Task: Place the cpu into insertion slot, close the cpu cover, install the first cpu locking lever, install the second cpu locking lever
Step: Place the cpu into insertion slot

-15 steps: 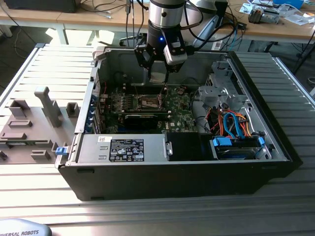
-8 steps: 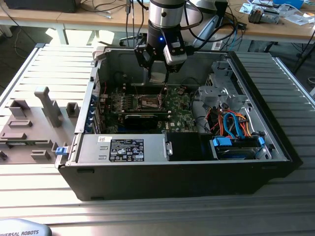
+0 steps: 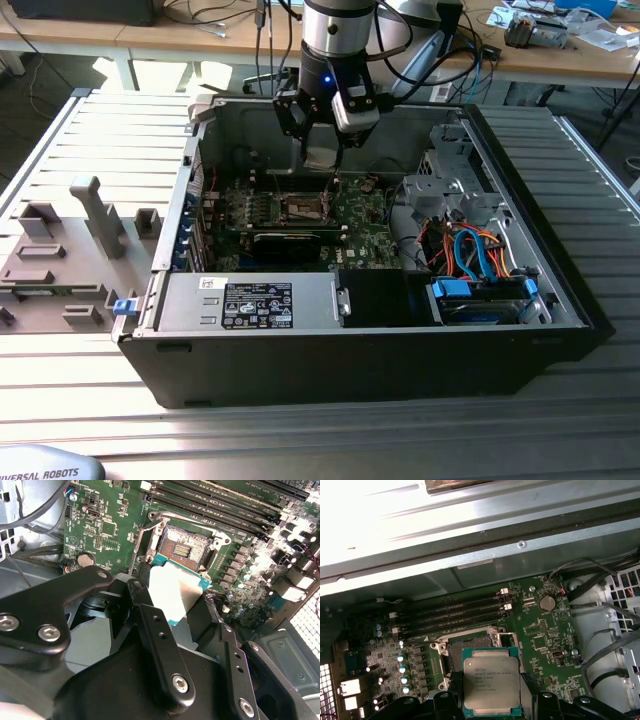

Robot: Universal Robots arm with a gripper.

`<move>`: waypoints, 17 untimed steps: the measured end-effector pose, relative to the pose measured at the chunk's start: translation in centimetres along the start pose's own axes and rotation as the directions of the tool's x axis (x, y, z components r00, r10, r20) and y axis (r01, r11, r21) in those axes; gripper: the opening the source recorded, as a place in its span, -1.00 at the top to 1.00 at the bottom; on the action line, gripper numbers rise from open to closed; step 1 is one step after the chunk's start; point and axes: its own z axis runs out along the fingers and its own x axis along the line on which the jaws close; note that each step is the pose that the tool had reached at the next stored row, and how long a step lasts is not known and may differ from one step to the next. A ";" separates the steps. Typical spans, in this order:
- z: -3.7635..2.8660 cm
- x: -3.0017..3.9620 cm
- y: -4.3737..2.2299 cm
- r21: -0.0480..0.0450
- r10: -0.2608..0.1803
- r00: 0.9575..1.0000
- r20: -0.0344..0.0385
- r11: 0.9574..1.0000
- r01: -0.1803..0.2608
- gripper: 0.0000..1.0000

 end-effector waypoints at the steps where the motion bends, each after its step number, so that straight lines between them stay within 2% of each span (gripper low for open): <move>1: 0.00 0.00 0.00 0.000 0.001 1.000 0.000 1.000 -0.001 -0.08; 17: 0.01 0.00 0.00 0.000 0.016 1.000 0.001 1.000 -0.016 -0.08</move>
